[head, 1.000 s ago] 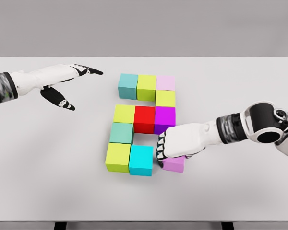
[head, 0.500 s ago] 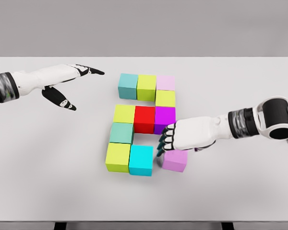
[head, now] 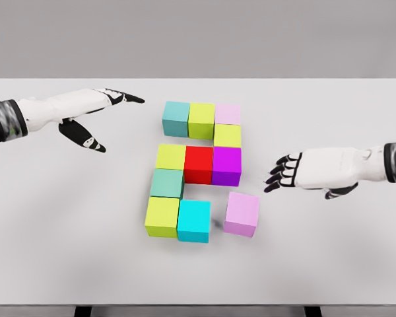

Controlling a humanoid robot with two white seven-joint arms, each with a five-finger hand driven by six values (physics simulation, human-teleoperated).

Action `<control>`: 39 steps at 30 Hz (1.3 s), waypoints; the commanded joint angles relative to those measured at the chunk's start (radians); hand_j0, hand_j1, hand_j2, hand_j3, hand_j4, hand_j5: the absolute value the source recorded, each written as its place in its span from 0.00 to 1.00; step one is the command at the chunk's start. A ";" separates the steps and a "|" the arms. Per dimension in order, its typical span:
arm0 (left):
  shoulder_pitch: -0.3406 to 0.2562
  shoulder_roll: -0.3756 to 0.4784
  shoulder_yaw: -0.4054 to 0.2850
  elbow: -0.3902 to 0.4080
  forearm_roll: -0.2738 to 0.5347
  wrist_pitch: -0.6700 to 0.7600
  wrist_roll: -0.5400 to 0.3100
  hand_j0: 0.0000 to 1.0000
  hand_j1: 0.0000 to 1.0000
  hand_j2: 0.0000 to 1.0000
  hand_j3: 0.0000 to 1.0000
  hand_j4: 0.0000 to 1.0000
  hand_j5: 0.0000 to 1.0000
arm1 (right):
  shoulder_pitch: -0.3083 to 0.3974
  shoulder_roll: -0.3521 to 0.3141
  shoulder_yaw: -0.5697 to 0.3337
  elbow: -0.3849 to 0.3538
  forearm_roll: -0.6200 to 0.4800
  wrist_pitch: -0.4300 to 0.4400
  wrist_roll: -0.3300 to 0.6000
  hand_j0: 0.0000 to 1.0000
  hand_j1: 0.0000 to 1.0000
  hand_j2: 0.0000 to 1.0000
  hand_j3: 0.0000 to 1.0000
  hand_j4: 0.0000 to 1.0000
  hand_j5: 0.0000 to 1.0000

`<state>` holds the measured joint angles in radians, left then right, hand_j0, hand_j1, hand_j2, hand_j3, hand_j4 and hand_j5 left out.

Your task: Assemble the squares on the desktop into the number 2

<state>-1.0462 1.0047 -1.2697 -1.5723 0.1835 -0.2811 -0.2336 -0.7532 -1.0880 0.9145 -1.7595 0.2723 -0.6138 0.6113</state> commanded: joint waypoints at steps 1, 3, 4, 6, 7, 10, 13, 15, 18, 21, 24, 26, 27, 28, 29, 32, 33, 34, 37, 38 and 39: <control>0.002 0.000 0.001 0.000 0.004 0.000 0.000 1.00 1.00 1.00 1.00 1.00 1.00 | 0.000 -0.040 -0.006 0.000 -0.001 0.003 0.000 1.00 1.00 1.00 1.00 1.00 1.00; 0.002 0.000 0.001 0.000 0.004 0.000 0.000 1.00 1.00 1.00 1.00 1.00 1.00 | 0.021 -0.029 -0.006 0.000 0.051 0.003 0.000 1.00 1.00 1.00 1.00 1.00 1.00; 0.000 0.000 0.001 0.000 0.004 0.000 0.000 1.00 1.00 1.00 1.00 1.00 1.00 | 0.029 -0.021 -0.005 0.000 0.068 0.003 0.000 1.00 1.00 1.00 1.00 1.00 1.00; 0.000 -0.001 0.001 0.000 0.004 0.002 0.000 1.00 1.00 1.00 1.00 1.00 1.00 | 0.034 0.003 0.001 0.000 0.094 0.003 0.000 1.00 1.00 1.00 1.00 1.00 1.00; 0.002 -0.001 0.001 0.000 0.004 0.002 0.000 1.00 1.00 1.00 1.00 1.00 1.00 | 0.035 0.031 0.003 0.003 0.106 0.003 0.000 1.00 1.00 1.00 1.00 1.00 1.00; 0.000 -0.001 0.001 0.000 0.004 0.002 0.000 1.00 1.00 1.00 1.00 1.00 1.00 | 0.054 0.082 0.009 0.005 0.154 0.003 0.000 1.00 1.00 1.00 1.00 1.00 1.00; 0.000 -0.001 0.001 0.000 0.004 0.000 0.000 1.00 1.00 1.00 1.00 1.00 1.00 | 0.052 0.083 0.014 0.005 0.156 0.003 0.000 1.00 1.00 1.00 1.00 1.00 1.00; 0.000 -0.001 0.001 0.000 0.004 0.000 0.000 1.00 1.00 1.00 1.00 1.00 1.00 | 0.052 0.083 0.014 0.003 0.156 0.003 0.000 1.00 1.00 1.00 1.00 1.00 1.00; 0.002 -0.001 0.001 0.000 0.004 0.000 0.000 1.00 1.00 1.00 1.00 1.00 1.00 | 0.052 0.085 0.012 0.002 0.156 0.003 0.000 1.00 1.00 1.00 1.00 1.00 1.00; 0.002 0.000 0.001 0.001 0.004 0.000 0.000 1.00 1.00 1.00 1.00 1.00 1.00 | 0.049 0.092 0.012 0.000 0.154 0.003 0.000 1.00 1.00 1.00 1.00 1.00 1.00; 0.002 -0.001 0.001 0.001 0.002 0.000 0.000 1.00 1.00 1.00 1.00 1.00 1.00 | 0.049 0.099 0.014 0.000 0.154 0.003 0.000 1.00 1.00 1.00 1.00 1.00 1.00; 0.002 -0.001 0.001 0.001 0.002 0.000 0.000 1.00 1.00 1.00 1.00 1.00 1.00 | 0.048 0.100 0.015 0.000 0.154 0.003 0.000 1.00 1.00 1.00 1.00 1.00 1.00; 0.002 -0.001 0.001 0.001 0.002 0.000 0.000 1.00 1.00 1.00 1.00 1.00 1.00 | 0.048 0.100 0.021 -0.001 0.154 0.003 0.000 1.00 1.00 1.00 1.00 1.00 1.00; 0.002 -0.001 0.001 0.001 0.002 0.000 0.000 1.00 1.00 1.00 1.00 1.00 1.00 | 0.048 0.103 0.021 -0.001 0.154 0.003 0.000 1.00 1.00 1.00 1.00 1.00 1.00; 0.002 -0.001 0.001 0.001 0.002 0.000 0.000 1.00 1.00 1.00 1.00 1.00 1.00 | 0.046 0.108 0.021 -0.001 0.154 0.003 0.000 1.00 1.00 1.00 1.00 1.00 1.00; 0.002 -0.001 0.001 0.001 0.002 0.000 0.000 1.00 1.00 1.00 1.00 1.00 1.00 | 0.046 0.111 0.032 -0.001 0.154 0.003 0.000 1.00 1.00 1.00 1.00 1.00 1.00; 0.002 -0.001 0.001 0.001 0.002 0.002 0.000 1.00 1.00 1.00 1.00 1.00 1.00 | 0.046 0.115 0.037 -0.001 0.154 0.003 0.000 1.00 1.00 1.00 1.00 1.00 1.00; 0.002 -0.001 0.001 0.001 0.002 0.000 0.000 1.00 1.00 1.00 1.00 1.00 1.00 | 0.046 0.115 0.037 -0.001 0.154 0.003 0.000 1.00 1.00 1.00 1.00 1.00 1.00; 0.002 -0.001 0.001 0.001 0.002 0.002 0.000 1.00 1.00 1.00 1.00 1.00 1.00 | 0.044 0.117 0.046 -0.001 0.154 0.003 0.000 1.00 1.00 1.00 1.00 1.00 1.00; 0.002 -0.003 0.001 0.001 0.002 0.000 0.000 1.00 1.00 1.00 1.00 1.00 1.00 | 0.044 0.117 0.046 -0.001 0.154 0.003 0.000 1.00 1.00 1.00 1.00 1.00 1.00; 0.002 -0.003 0.001 0.001 0.002 0.000 0.000 1.00 1.00 1.00 1.00 1.00 1.00 | 0.044 0.117 0.047 -0.001 0.154 0.003 0.000 1.00 1.00 1.00 1.00 1.00 1.00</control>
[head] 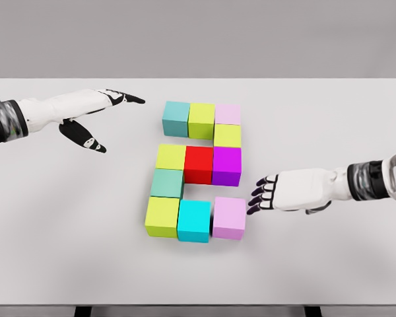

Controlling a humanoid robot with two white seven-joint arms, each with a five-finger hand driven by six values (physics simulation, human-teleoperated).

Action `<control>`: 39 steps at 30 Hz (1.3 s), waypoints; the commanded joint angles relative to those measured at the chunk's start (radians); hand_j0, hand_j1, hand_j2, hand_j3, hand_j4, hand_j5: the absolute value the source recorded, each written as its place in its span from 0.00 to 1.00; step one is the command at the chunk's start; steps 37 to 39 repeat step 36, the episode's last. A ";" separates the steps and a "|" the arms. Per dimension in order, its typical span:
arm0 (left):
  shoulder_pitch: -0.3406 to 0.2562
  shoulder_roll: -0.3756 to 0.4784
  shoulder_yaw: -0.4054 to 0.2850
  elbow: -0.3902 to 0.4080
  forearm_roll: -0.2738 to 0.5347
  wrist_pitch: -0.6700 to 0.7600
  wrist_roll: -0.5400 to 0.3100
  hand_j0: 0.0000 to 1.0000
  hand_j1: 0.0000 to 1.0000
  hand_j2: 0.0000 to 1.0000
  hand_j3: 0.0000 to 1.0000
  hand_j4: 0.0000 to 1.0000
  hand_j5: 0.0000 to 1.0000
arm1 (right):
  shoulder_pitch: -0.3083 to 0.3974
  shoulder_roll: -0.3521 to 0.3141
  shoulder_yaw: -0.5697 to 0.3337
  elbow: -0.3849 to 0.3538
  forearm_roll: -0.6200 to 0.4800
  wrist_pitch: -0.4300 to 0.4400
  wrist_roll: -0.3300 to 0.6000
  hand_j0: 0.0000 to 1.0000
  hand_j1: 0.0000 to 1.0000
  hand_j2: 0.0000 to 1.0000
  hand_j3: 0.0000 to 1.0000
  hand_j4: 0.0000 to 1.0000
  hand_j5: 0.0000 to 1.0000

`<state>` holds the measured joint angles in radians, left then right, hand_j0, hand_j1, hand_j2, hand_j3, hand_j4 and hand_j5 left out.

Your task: Assemble the squares on the desktop into the number 2

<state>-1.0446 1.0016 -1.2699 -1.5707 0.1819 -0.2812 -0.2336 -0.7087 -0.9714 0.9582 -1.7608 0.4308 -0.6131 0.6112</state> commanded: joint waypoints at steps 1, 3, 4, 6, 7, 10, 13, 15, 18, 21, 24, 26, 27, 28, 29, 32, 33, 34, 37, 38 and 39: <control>0.000 -0.003 0.001 0.000 0.004 0.000 0.000 1.00 1.00 1.00 1.00 1.00 1.00 | 0.000 0.000 0.004 0.000 -0.004 0.002 0.000 1.00 1.00 1.00 1.00 1.00 1.00; 0.002 -0.003 0.001 0.001 0.004 0.000 0.000 1.00 1.00 1.00 1.00 1.00 1.00 | 0.000 0.000 0.004 0.000 -0.004 0.002 0.000 1.00 1.00 1.00 1.00 1.00 1.00; 0.000 -0.003 0.001 0.001 0.004 0.000 0.000 1.00 1.00 1.00 1.00 1.00 1.00 | 0.000 0.000 0.004 0.000 -0.004 0.002 0.000 1.00 1.00 1.00 1.00 1.00 1.00; 0.000 -0.003 0.001 0.001 0.004 0.000 0.000 1.00 1.00 1.00 1.00 1.00 1.00 | 0.000 0.007 0.011 -0.002 -0.004 0.002 0.000 1.00 1.00 1.00 1.00 1.00 1.00; 0.002 -0.003 0.001 0.001 0.004 0.002 0.000 1.00 1.00 1.00 1.00 1.00 1.00 | 0.000 0.008 0.014 -0.002 -0.004 0.002 0.000 1.00 1.00 1.00 1.00 1.00 1.00; 0.000 -0.003 0.001 0.001 0.004 0.002 0.000 1.00 1.00 1.00 1.00 1.00 1.00 | 0.000 0.013 0.017 -0.002 -0.004 0.002 0.000 1.00 1.00 1.00 1.00 1.00 1.00; 0.002 -0.004 0.001 0.001 0.004 0.000 0.000 1.00 1.00 1.00 1.00 1.00 1.00 | 0.000 0.025 0.019 -0.002 -0.004 0.002 0.000 1.00 1.00 1.00 1.00 1.00 1.00; 0.002 -0.003 0.001 0.001 0.004 0.000 0.000 1.00 1.00 1.00 1.00 1.00 1.00 | 0.000 0.027 0.019 -0.002 -0.004 0.002 0.000 1.00 1.00 1.00 1.00 1.00 1.00; 0.002 -0.003 0.001 0.001 0.004 0.000 0.000 1.00 1.00 1.00 1.00 1.00 1.00 | -0.002 0.034 0.020 -0.002 -0.004 0.002 0.000 1.00 1.00 1.00 1.00 1.00 1.00; 0.002 -0.003 0.001 0.001 0.004 0.000 0.000 1.00 1.00 1.00 1.00 1.00 1.00 | -0.003 0.034 0.020 -0.002 -0.004 0.002 0.000 1.00 1.00 1.00 1.00 1.00 1.00; 0.002 -0.003 0.001 0.001 0.004 0.002 0.000 1.00 1.00 1.00 1.00 1.00 1.00 | -0.006 0.010 0.017 0.000 -0.004 0.002 0.000 1.00 1.00 1.00 1.00 1.00 1.00; 0.002 -0.003 0.001 0.003 0.004 0.002 0.000 1.00 1.00 1.00 1.00 1.00 1.00 | -0.006 -0.009 0.002 0.004 -0.004 0.002 0.000 1.00 1.00 1.00 1.00 1.00 1.00; 0.002 -0.003 0.001 0.004 0.004 0.000 0.000 1.00 1.00 1.00 1.00 1.00 1.00 | -0.006 -0.021 -0.027 0.027 -0.004 0.002 0.000 1.00 1.00 1.00 1.00 1.00 1.00; 0.000 -0.004 0.001 0.004 0.004 0.000 0.000 1.00 1.00 1.00 1.00 1.00 1.00 | -0.008 -0.026 -0.079 0.069 -0.010 0.002 0.000 1.00 1.00 1.00 1.00 1.00 1.00; 0.000 -0.004 0.001 0.004 0.002 0.000 0.000 1.00 1.00 1.00 1.00 1.00 1.00 | -0.008 -0.026 -0.117 0.095 -0.014 0.002 0.000 1.00 1.00 1.00 1.00 1.00 1.00; 0.000 -0.006 0.001 0.006 0.002 0.000 0.000 1.00 1.00 1.00 1.00 1.00 1.00 | -0.020 -0.020 -0.177 0.193 -0.144 0.002 0.000 1.00 1.00 1.00 1.00 1.00 1.00; 0.000 -0.012 0.001 0.008 0.002 0.000 0.000 1.00 1.00 1.00 1.00 1.00 1.00 | -0.040 -0.009 -0.177 0.276 -0.335 0.002 0.000 1.00 1.00 1.00 1.00 1.00 1.00; 0.002 -0.012 0.001 0.008 0.001 0.000 0.000 1.00 1.00 1.00 1.00 1.00 1.00 | -0.055 -0.001 -0.177 0.317 -0.438 0.002 0.000 1.00 1.00 1.00 1.00 1.00 1.00; 0.000 -0.012 0.001 0.008 0.001 0.002 0.000 1.00 1.00 1.00 1.00 1.00 1.00 | -0.058 -0.001 -0.179 0.322 -0.468 0.002 0.000 1.00 1.00 1.00 1.00 1.00 1.00; 0.000 -0.012 0.001 0.008 0.001 0.002 0.000 1.00 1.00 1.00 1.00 1.00 1.00 | -0.058 -0.001 -0.179 0.322 -0.468 0.002 0.000 1.00 1.00 1.00 1.00 1.00 1.00; 0.000 -0.012 0.001 0.008 0.001 0.002 0.000 1.00 1.00 1.00 1.00 1.00 1.00 | -0.058 -0.001 -0.179 0.322 -0.468 0.002 0.000 1.00 1.00 1.00 1.00 1.00 1.00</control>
